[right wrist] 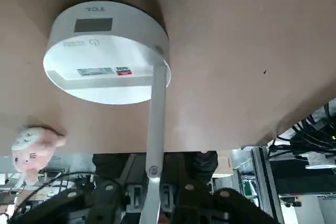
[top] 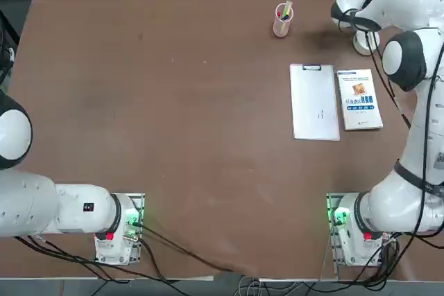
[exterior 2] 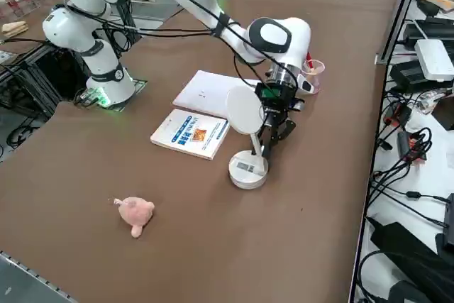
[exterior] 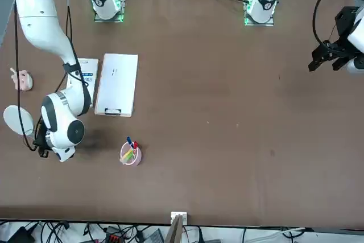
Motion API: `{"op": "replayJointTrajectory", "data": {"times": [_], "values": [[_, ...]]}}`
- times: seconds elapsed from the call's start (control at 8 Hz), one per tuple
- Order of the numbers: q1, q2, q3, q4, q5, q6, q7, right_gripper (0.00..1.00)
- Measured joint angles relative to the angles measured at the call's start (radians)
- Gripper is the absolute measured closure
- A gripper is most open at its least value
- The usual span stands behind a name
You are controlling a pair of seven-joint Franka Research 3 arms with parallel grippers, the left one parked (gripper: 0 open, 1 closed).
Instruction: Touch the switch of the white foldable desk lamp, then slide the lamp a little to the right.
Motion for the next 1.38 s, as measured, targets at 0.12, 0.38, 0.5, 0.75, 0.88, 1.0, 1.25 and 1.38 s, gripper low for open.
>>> {"op": "replayJointTrajectory", "data": {"times": [0.12,0.38,0.5,0.75,0.88,1.0,1.25,1.38], "values": [[-0.003,0.000,-0.001,0.011,0.034,-0.014,0.001,0.85],[-0.022,-0.001,-0.004,0.061,0.123,-0.099,0.001,0.85],[-0.040,-0.001,-0.005,0.087,0.168,-0.138,0.010,0.85],[-0.083,-0.001,-0.005,0.114,0.212,-0.192,0.057,0.85],[-0.094,0.000,-0.006,0.122,0.225,-0.218,0.106,0.85],[-0.099,0.000,-0.006,0.133,0.240,-0.249,0.163,0.85],[-0.106,0.000,-0.006,0.152,0.255,-0.327,0.267,0.85],[-0.114,0.000,-0.007,0.160,0.265,-0.358,0.293,0.85]]}}
